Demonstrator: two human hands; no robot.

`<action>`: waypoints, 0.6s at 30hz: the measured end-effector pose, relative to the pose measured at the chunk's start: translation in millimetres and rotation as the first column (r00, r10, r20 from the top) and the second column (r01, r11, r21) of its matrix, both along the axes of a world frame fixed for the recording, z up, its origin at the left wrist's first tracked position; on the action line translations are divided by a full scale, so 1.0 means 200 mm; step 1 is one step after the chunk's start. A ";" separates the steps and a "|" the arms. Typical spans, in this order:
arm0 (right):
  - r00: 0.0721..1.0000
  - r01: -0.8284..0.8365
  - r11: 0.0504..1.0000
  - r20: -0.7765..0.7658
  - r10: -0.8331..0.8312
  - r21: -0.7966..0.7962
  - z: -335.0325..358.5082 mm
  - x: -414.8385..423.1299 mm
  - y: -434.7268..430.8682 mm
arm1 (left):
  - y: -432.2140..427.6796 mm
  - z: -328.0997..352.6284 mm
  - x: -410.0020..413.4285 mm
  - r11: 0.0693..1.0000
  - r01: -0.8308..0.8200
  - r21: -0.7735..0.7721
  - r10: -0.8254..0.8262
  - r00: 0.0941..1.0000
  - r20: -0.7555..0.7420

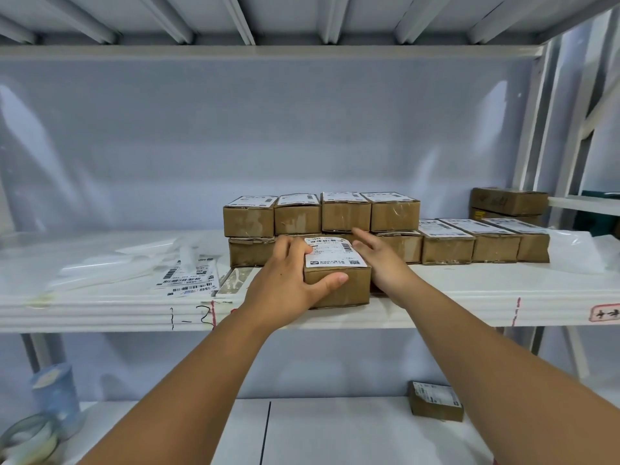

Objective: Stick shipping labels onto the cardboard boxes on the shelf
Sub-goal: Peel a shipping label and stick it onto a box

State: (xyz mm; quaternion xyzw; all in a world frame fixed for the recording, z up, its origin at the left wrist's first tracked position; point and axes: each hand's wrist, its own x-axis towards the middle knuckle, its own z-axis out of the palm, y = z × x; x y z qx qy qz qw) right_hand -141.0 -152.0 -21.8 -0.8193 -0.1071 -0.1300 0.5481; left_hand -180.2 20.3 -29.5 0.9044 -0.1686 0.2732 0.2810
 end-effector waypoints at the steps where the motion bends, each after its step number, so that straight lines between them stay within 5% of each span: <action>1: 1.000 -0.019 1.000 -0.002 0.019 0.004 0.00 0.00 0.00 | 0.00 0.00 0.00 1.000 0.002 -0.003 -0.002 1.000 -0.004; 13: 0.998 -0.064 0.985 0.017 0.067 -0.160 -0.03 -0.04 -0.03 | -0.01 0.00 -0.01 1.000 -0.005 -0.003 0.005 0.999 -0.036; 18: 0.999 -0.016 1.000 -0.048 0.015 -0.018 -0.01 -0.05 -0.02 | -0.02 0.00 -0.03 0.999 0.014 -0.050 -0.018 0.996 -0.083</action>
